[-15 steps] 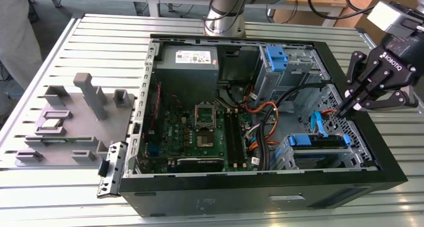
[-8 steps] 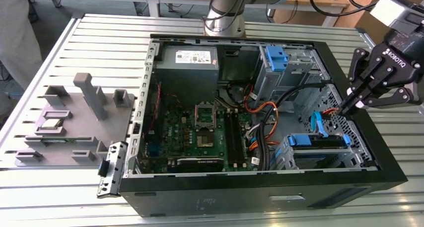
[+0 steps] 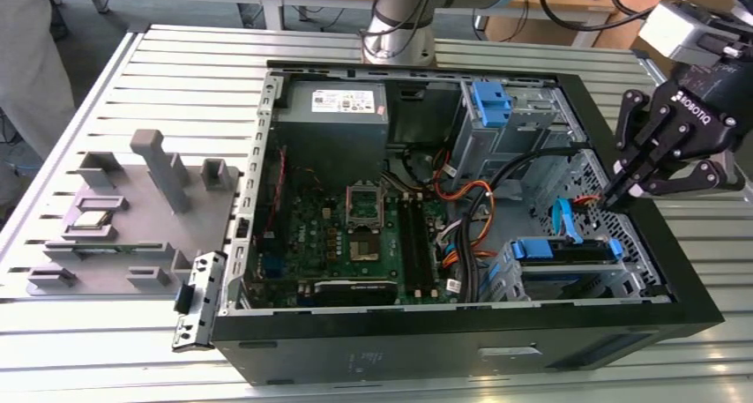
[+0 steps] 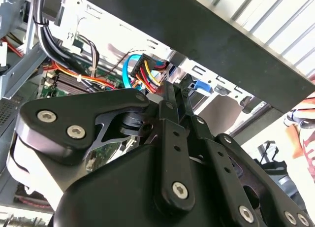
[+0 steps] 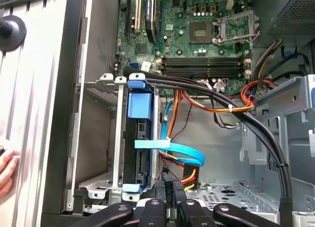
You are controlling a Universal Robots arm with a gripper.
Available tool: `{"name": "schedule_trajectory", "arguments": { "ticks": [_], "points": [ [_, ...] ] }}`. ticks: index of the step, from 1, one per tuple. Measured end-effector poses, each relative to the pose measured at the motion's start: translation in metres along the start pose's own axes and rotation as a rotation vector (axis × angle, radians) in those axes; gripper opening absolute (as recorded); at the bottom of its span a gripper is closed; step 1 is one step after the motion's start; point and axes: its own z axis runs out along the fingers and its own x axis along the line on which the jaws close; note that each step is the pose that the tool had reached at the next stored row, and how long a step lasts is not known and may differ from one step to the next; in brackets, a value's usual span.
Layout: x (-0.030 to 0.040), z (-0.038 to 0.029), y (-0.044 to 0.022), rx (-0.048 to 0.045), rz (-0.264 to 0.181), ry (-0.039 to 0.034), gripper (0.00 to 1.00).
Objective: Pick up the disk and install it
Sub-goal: 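Insert the second disk wire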
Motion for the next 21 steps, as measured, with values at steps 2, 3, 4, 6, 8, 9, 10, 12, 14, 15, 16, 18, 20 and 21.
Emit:
{"name": "schedule_trajectory", "arguments": {
  "ticks": [2, 3, 4, 6, 8, 9, 10, 12, 14, 15, 16, 18, 20, 21],
  "points": [
    [0.0012, 0.0013, 0.0051, 0.0260, 0.003, 0.0000, 0.18],
    [0.0016, 0.0017, 0.0067, 0.0342, 0.004, 0.0000, 0.18],
    [0.0019, 0.0022, 0.0085, 0.0419, 0.005, 0.0000, 0.18],
    [0.0020, 0.0025, 0.0099, 0.0476, 0.005, 0.0000, 0.18],
    [0.0020, 0.0025, 0.0099, 0.0477, 0.005, 0.0001, 0.18],
    [0.0020, 0.0025, 0.0099, 0.0477, 0.005, 0.0001, 0.18],
    [0.0020, 0.0024, 0.0100, 0.0477, 0.005, 0.0002, 0.18],
    [0.0020, 0.0025, 0.0100, 0.0479, 0.005, 0.0002, 0.18],
    [0.0020, 0.0025, 0.0100, 0.0479, 0.005, 0.0003, 0.17],
    [0.0020, 0.0025, 0.0100, 0.0480, 0.005, 0.0003, 0.17],
    [0.0020, 0.0025, 0.0100, 0.0480, 0.005, 0.0003, 0.17],
    [0.0020, 0.0025, 0.0100, 0.0481, 0.005, 0.0003, 0.17],
    [0.0020, 0.0025, 0.0100, 0.0481, 0.005, 0.0004, 0.17],
    [0.0023, 0.0025, 0.0103, 0.0481, 0.005, 0.0005, 0.17]
  ]
}}
